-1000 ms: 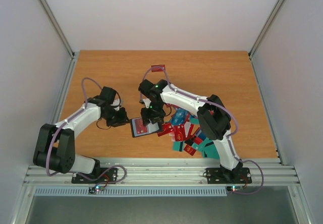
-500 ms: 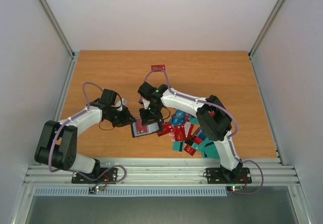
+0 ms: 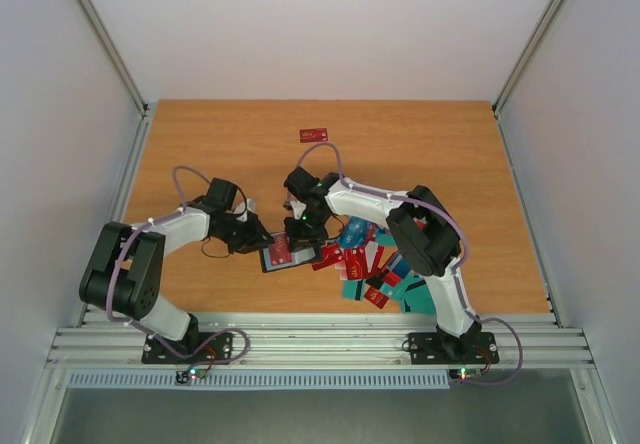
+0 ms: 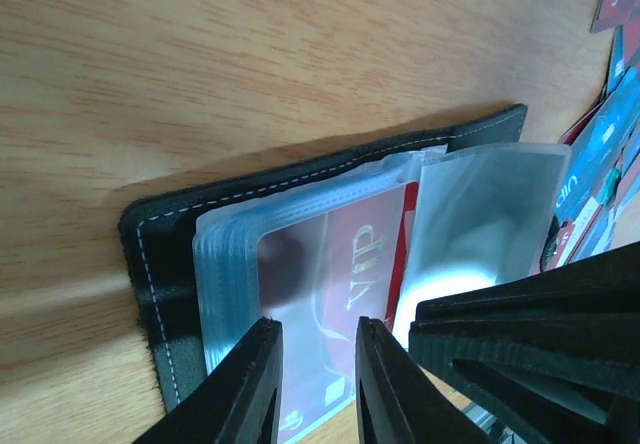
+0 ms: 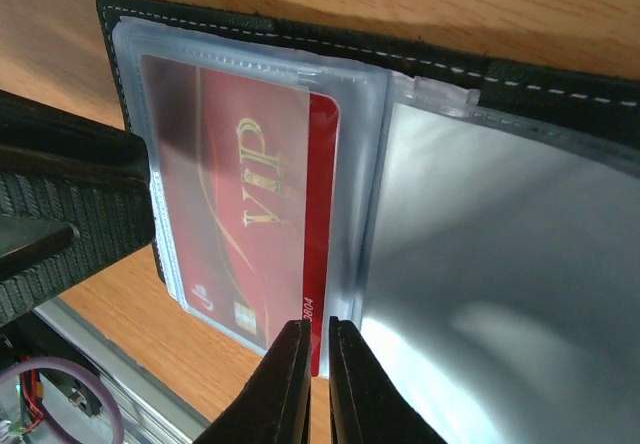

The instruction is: Put the credit cards into the card holder

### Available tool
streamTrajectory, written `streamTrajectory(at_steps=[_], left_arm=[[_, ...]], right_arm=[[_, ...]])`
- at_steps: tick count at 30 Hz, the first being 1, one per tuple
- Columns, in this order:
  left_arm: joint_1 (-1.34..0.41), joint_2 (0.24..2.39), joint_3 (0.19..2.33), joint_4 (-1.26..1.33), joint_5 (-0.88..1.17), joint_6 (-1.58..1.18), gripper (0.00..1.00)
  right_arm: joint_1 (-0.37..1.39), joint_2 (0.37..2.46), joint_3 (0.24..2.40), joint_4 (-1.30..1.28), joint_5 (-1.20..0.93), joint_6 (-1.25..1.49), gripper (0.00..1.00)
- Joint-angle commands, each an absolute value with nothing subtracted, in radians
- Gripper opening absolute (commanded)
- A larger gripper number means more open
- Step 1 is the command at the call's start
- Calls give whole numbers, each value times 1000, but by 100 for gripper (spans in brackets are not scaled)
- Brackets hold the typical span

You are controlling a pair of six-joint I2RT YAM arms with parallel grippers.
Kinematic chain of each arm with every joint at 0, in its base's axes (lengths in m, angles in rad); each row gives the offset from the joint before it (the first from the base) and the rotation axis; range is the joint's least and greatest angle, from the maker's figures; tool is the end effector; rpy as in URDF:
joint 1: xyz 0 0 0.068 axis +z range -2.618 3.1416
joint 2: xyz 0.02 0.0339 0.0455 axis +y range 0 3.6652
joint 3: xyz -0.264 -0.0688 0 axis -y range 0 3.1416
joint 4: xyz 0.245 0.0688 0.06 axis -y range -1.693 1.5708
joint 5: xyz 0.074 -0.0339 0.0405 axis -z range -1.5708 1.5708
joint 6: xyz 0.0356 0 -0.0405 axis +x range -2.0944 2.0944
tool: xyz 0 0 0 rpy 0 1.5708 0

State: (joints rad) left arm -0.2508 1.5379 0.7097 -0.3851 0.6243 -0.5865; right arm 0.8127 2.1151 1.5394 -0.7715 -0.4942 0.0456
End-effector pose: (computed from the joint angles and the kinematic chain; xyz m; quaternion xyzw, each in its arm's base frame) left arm 0.2440 -0.0840 0.1411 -0.1026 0.9325 -0.3449 0.0317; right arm 0.2753 0.3153 0.1536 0.3859 -0.8833 -0.2660 0.0028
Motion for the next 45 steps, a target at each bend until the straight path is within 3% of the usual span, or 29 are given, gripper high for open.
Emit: streamTrajectory(at_steps=[1,28,45], left_arm=[[-262,1558,713,-358,622,-562,24],[-277,1512,698,-440,495,-538,31],[-290,1480,693,-369,577,-576,32]], right_arm=[[804,2136,1527,-728,-530,49,7],[788,2222,1493,-713,-566,32,1],[786,2235,1502,-727,-575,17,1]])
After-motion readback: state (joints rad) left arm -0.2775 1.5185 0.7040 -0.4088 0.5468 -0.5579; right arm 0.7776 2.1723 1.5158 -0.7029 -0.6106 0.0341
